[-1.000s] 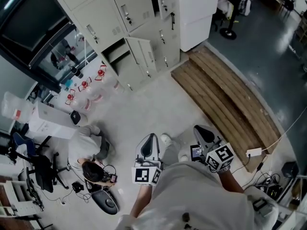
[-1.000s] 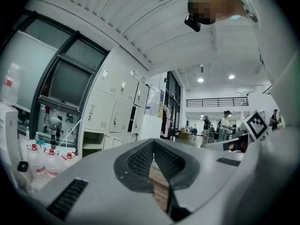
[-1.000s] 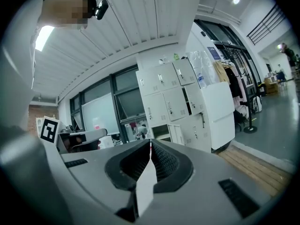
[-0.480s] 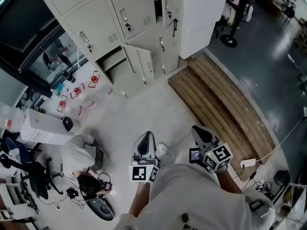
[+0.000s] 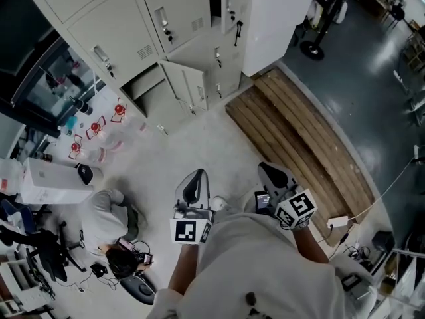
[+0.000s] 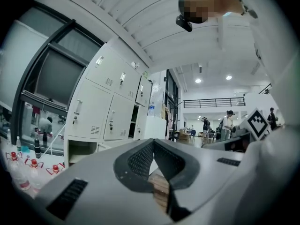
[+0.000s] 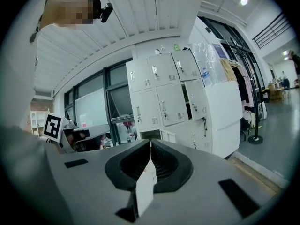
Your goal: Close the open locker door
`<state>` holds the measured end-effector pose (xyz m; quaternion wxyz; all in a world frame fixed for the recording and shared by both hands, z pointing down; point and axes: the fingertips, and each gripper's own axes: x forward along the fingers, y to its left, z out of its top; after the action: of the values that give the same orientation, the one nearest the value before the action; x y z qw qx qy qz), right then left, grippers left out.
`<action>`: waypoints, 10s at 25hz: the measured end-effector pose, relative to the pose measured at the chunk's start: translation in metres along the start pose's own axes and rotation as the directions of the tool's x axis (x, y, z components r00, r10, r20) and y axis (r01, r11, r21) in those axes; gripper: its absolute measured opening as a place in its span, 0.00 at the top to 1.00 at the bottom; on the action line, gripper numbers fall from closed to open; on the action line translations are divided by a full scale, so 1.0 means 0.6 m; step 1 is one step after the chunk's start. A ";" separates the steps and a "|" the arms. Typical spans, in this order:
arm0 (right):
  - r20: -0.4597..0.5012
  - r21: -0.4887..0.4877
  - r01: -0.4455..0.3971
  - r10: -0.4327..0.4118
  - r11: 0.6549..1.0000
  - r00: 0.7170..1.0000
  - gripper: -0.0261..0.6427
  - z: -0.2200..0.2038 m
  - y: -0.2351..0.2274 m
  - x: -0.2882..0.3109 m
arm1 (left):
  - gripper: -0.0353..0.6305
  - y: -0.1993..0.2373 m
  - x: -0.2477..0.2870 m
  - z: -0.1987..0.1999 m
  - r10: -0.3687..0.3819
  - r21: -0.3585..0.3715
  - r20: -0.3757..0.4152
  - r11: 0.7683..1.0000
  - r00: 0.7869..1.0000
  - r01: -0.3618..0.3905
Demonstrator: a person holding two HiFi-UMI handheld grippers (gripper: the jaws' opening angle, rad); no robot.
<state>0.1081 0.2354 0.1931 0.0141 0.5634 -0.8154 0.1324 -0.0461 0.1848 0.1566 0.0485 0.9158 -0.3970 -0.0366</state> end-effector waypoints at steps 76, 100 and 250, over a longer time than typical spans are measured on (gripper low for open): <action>-0.510 -0.062 -0.992 0.850 0.114 0.130 0.72 -0.401 -0.330 0.830 | 0.94 0.291 0.546 -0.419 0.527 -0.171 -0.204 0.811 0.825 -0.560; -0.529 -0.072 -0.997 0.849 -0.016 0.025 0.72 -0.450 -0.091 0.820 | 0.94 0.404 0.386 -0.471 0.703 -0.159 -0.110 0.685 0.702 -0.711; -0.018 -0.084 -0.735 0.736 0.673 0.676 0.92 0.199 -0.211 0.403 | 0.94 0.149 0.261 0.052 0.639 -0.036 0.116 0.768 0.760 -0.640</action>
<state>0.1517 -0.0555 0.1452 -0.0235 0.1878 -0.9780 0.0878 -0.0069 0.0077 0.1320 0.0312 0.7218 -0.6875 -0.0726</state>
